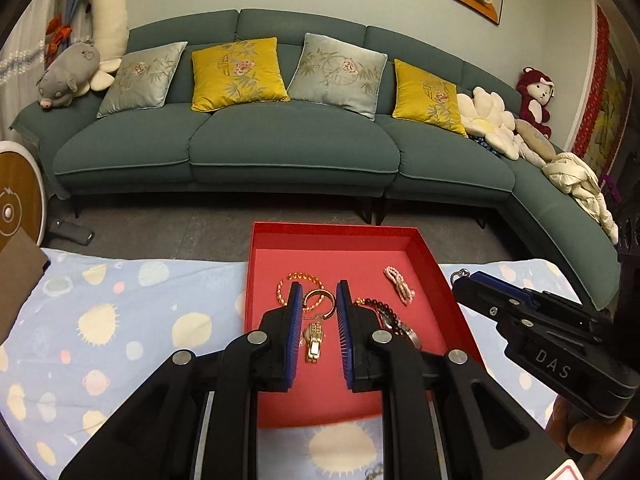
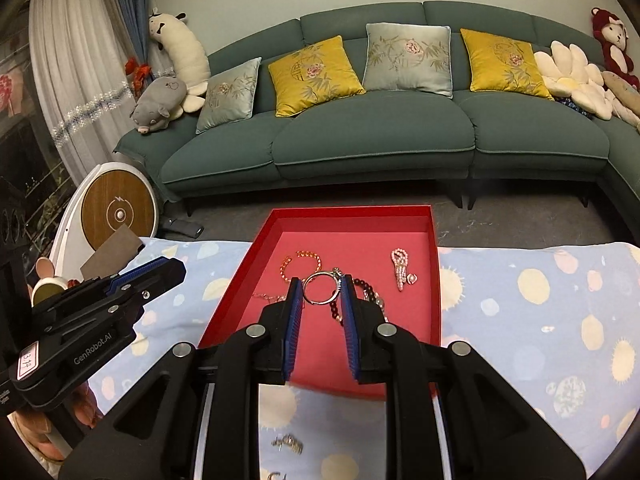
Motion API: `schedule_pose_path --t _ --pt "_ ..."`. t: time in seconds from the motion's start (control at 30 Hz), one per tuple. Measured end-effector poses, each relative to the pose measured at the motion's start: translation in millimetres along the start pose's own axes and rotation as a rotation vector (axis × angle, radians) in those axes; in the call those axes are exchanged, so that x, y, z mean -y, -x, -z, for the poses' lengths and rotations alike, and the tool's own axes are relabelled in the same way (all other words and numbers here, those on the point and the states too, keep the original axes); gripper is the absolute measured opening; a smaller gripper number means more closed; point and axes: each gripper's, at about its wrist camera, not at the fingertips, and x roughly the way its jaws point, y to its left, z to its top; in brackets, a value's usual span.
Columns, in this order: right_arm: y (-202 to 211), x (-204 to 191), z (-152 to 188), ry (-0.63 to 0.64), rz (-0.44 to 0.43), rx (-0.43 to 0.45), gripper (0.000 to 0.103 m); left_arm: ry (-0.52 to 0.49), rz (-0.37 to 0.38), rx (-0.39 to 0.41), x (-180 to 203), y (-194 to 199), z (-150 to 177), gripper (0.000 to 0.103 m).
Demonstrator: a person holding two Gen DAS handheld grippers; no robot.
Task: Organize jewelry
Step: 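Open both tools in the tray and withdraw them over the cloth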
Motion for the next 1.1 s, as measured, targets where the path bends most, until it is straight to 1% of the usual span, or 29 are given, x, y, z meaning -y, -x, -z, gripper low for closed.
schedule_pose_path --t 0.17,0.27,0.4,0.43,0.47,0.5,0.53,0.57,0.6,0.63,0.67,0.77,0.9,0.97,1.03,1.1 --pt "-50 16 -19 -0.047 0.003 -0.037 0.019 -0.031 -0.034 -0.019 4 -47 -15 0.014" --pt "-77 21 -25 -0.050 0.007 -0.059 0.019 -0.015 -0.037 -0.044 2 -73 -20 0.014" --pt "-101 25 -26 -0.045 0.025 -0.076 0.019 0.011 -0.038 -0.069 -4 -95 -19 0.014" --pt "-106 26 -26 -0.048 0.027 -0.081 0.019 0.017 -0.031 -0.070 -5 -97 -19 0.016" --pt "-109 26 -26 -0.048 0.027 -0.082 0.019 0.034 -0.031 -0.067 -8 -98 -19 0.022" --pt "-112 27 -26 -0.046 0.025 -0.082 0.020 0.049 -0.026 -0.067 -10 -98 -19 0.026" --pt "-113 27 -26 -0.042 0.030 -0.078 0.020 0.061 -0.022 -0.064 -13 -96 -21 0.033" --pt "-113 27 -26 -0.040 0.043 -0.068 0.026 0.071 -0.026 -0.056 -15 -92 -22 0.039" --pt "-110 27 -27 -0.041 0.043 -0.052 0.031 0.080 -0.030 -0.042 -17 -85 -23 0.042" --pt "-105 28 -27 -0.045 0.042 -0.030 0.040 0.087 -0.033 -0.029 -18 -79 -25 0.046" --pt "-98 28 -29 -0.052 0.045 0.000 0.042 0.092 -0.030 -0.015 -19 -69 -26 0.049" --pt "-68 25 -36 -0.048 0.037 0.066 0.042 0.100 -0.010 0.028 -21 -29 -30 0.051" --pt "-8 11 -44 -0.015 0.021 0.146 0.043 0.049 -0.024 0.087 -13 42 -29 0.054" --pt "32 1 -43 0.007 0.005 0.183 0.049 0.031 -0.032 0.105 -9 76 -23 0.060" --pt "71 -11 -35 0.038 0.005 0.215 0.053 0.029 -0.020 0.112 -7 108 -12 0.061" --pt "108 -22 -20 0.067 0.008 0.233 0.054 0.029 -0.011 0.100 -6 134 3 0.062"
